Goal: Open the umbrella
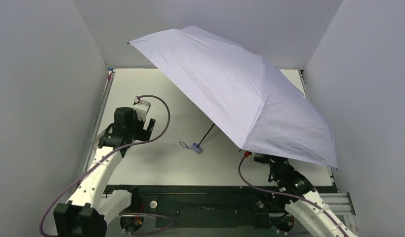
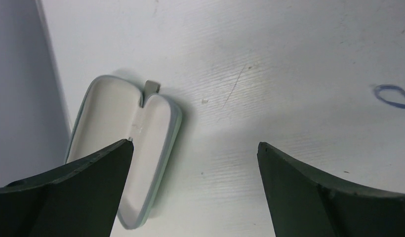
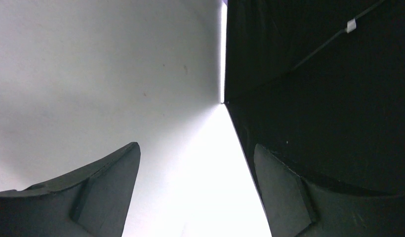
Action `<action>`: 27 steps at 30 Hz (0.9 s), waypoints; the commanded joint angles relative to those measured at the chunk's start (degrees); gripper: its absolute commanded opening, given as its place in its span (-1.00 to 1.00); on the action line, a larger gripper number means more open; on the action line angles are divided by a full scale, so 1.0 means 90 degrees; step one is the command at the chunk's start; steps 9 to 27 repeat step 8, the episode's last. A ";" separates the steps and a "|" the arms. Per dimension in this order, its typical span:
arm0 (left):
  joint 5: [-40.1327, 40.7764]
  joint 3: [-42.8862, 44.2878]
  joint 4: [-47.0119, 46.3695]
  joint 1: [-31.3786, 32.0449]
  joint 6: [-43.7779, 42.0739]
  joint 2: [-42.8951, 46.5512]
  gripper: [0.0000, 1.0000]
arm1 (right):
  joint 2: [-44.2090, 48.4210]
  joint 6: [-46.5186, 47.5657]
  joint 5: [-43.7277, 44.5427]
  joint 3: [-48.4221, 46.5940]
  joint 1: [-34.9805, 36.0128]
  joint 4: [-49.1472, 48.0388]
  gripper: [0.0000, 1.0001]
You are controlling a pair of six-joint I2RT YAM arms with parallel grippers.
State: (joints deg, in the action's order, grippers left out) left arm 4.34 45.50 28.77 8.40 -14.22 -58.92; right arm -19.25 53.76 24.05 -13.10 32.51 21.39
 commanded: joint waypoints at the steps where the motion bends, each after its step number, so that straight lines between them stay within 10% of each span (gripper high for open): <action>1: 0.0806 -0.0296 0.0030 -0.0024 0.0013 0.0651 0.94 | 0.0267 -0.0242 0.0103 -0.0115 -0.0408 0.0129 0.61; 27: 0.0903 -0.0303 -0.0086 0.0070 -0.0099 0.0613 0.94 | 0.0534 -0.0300 0.0051 -0.0231 -0.0639 0.0354 0.61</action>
